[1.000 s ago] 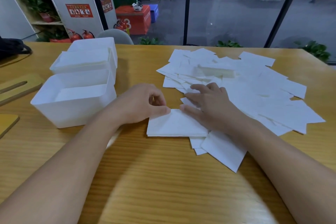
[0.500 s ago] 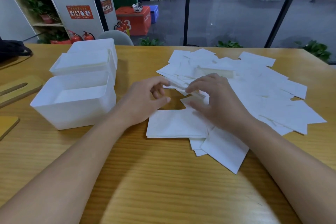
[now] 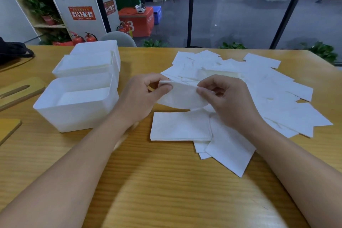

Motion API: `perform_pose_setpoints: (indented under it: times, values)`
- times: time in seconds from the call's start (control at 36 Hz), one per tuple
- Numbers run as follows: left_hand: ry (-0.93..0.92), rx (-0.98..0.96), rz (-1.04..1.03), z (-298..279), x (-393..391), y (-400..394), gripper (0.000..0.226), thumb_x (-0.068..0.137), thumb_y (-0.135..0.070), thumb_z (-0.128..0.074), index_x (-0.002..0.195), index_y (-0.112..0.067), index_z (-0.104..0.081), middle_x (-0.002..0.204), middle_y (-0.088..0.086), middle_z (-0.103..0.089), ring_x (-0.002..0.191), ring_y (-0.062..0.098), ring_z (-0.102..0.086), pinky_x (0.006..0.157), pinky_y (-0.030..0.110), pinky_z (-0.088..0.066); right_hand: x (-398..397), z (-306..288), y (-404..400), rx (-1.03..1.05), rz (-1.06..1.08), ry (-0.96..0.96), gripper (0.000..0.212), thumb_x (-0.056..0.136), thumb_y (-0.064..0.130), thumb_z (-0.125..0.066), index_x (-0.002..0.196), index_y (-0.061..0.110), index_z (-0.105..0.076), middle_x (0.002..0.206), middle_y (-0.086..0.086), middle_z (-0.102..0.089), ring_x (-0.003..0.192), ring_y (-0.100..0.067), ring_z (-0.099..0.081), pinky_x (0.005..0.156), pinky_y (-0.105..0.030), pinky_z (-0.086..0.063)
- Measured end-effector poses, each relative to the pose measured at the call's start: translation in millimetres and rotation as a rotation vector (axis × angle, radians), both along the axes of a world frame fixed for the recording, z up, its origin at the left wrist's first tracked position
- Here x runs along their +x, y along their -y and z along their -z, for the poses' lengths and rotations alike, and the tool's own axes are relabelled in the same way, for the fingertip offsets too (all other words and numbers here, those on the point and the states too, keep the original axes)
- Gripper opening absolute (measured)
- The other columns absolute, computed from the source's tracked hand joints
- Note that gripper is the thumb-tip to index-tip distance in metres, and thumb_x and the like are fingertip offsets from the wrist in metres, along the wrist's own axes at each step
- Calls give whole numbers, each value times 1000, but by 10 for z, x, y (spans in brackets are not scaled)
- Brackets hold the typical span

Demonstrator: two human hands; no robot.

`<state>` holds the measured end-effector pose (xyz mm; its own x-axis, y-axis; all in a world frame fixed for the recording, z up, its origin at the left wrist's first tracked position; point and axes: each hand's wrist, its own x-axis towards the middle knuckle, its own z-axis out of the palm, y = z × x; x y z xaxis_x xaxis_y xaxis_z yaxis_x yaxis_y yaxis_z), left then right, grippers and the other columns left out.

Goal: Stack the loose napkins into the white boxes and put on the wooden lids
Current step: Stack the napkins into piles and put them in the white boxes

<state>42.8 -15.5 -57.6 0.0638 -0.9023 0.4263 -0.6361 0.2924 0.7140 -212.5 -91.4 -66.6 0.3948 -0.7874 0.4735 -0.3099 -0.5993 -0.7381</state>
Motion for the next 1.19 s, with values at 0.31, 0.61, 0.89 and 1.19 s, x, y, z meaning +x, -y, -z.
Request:
perform_pose_setpoints:
  times: [0.31,0.61,0.89,1.19]
  values:
    - [-71,479,193,-213,118,-129,27,103,-13,-70,120,-33,-71,72,15,-54,65,19,-50,64,31,-44,-28,-103,-19,245,-8,-100,14,96,30,-82,84,24,-80,66,1,-64,51,-12,-54,51,-28,-47]
    - [251,575,134,-118,107,-116,34,98,-21,-68,121,-45,-59,70,6,-64,61,12,-55,68,31,-45,35,68,-87,75,-27,-413,15,93,33,-81,81,30,-73,64,11,-59,58,-5,-54,56,-28,-44]
    - [331,560,66,-89,165,-95,30,92,-62,-76,110,-43,-62,61,-7,-56,56,11,-50,61,35,-41,132,90,-1,-70,9,-477,32,97,59,-68,117,36,-77,126,20,-65,118,-8,-56,97,-30,-45]
    - [336,409,-91,138,47,42,9,103,-45,-68,100,-38,-63,62,-10,-58,58,11,-52,61,37,-43,518,171,225,-106,-77,-843,83,89,90,-12,103,30,-67,161,13,-46,119,-25,-41,107,-47,-39]
